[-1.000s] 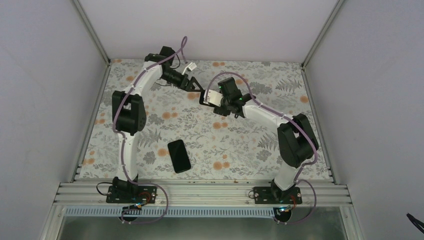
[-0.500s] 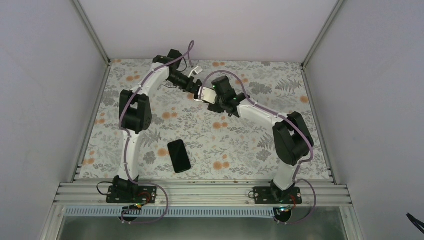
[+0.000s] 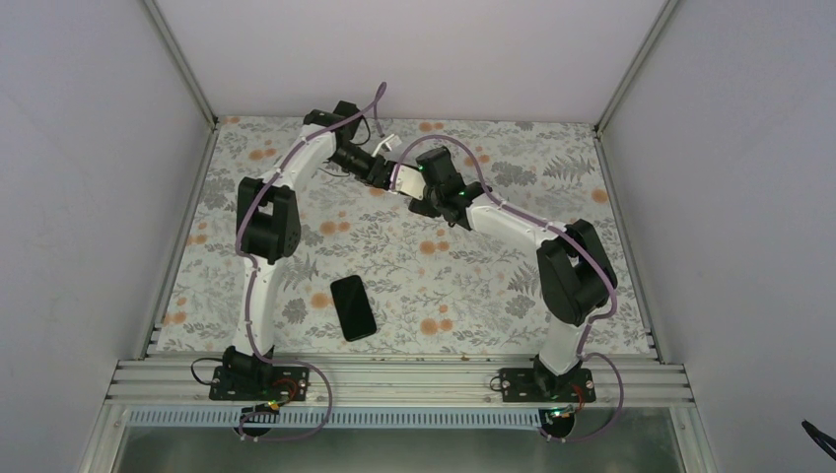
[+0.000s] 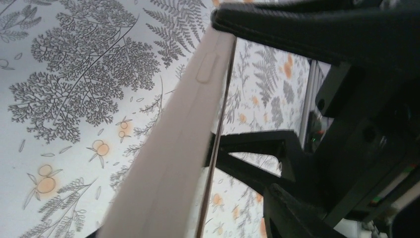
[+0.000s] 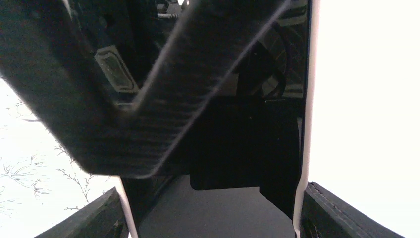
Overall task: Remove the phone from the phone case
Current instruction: Remove the phone case from the phone.
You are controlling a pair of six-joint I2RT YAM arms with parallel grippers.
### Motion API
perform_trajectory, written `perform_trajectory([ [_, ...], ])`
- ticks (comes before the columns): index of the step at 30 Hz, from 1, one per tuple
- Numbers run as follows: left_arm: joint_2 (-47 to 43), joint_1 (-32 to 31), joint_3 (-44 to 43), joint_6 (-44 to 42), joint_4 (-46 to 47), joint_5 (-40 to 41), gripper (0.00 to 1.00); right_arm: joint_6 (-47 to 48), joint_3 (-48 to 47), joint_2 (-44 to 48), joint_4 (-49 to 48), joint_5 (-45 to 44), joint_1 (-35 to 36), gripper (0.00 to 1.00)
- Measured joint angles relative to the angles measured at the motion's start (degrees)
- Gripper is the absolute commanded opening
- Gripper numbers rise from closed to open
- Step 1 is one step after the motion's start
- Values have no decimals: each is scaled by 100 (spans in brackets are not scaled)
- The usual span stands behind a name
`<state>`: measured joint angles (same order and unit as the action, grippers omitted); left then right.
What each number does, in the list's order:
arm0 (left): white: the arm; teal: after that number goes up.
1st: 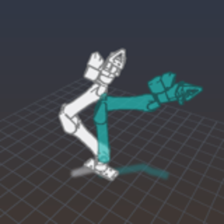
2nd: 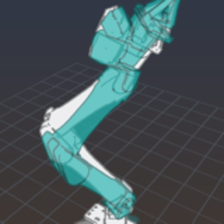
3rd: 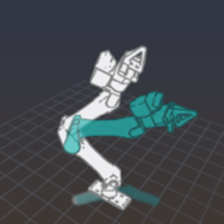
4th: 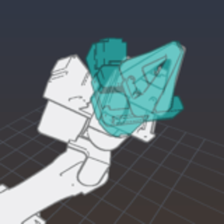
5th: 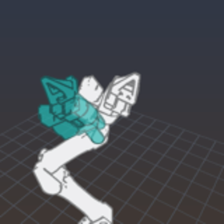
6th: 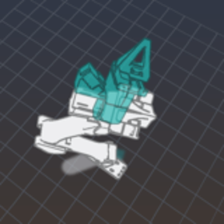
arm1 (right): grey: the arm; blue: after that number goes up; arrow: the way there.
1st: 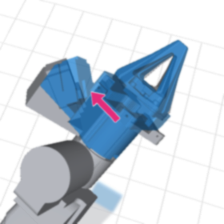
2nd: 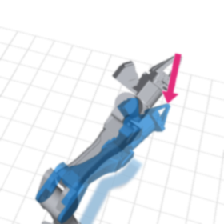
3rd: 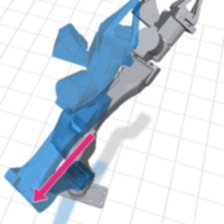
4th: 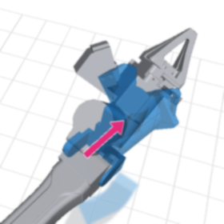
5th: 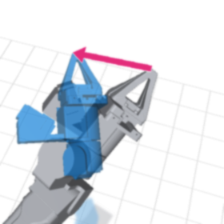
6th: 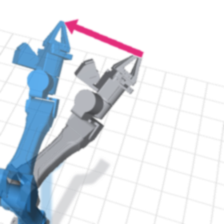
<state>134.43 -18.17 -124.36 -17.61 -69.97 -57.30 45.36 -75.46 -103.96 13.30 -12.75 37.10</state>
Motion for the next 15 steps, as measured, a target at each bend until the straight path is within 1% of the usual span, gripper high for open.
perform_trajectory([
  [3, 0, 11, 0, -61, -4, 13, 34, -2, 0, 2, 0, 2, 0, 34],
  [5, 0, 20, 0, -96, -4, 22, 20, -4, 7, 15, -2, 4, 0, 35],
  [6, 0, 26, 0, -94, -4, 24, 16, -7, 20, 31, -4, 7, 0, 35],
  [8, 0, 39, 0, -125, 7, 24, 7, -26, 52, 85, -4, 20, -2, 39],
  [9, 0, 44, -4, -236, 0, -42, 3, -42, 87, 125, -7, 59, -4, 43],
  [11, -13, 24, -24, -352, -22, -31, 2, -79, 138, 188, 9, 109, -24, 55],
  [13, -13, -13, -44, -367, -57, -44, 2, -94, 177, 269, 96, 177, -50, 74],
  [14, -13, -24, -59, -378, -87, -59, 2, -111, 186, 299, 140, 195, -48, 90],
  [15, -17, -31, -66, -391, -129, -81, 2, -127, 188, 339, 203, 208, -48, 99],
])
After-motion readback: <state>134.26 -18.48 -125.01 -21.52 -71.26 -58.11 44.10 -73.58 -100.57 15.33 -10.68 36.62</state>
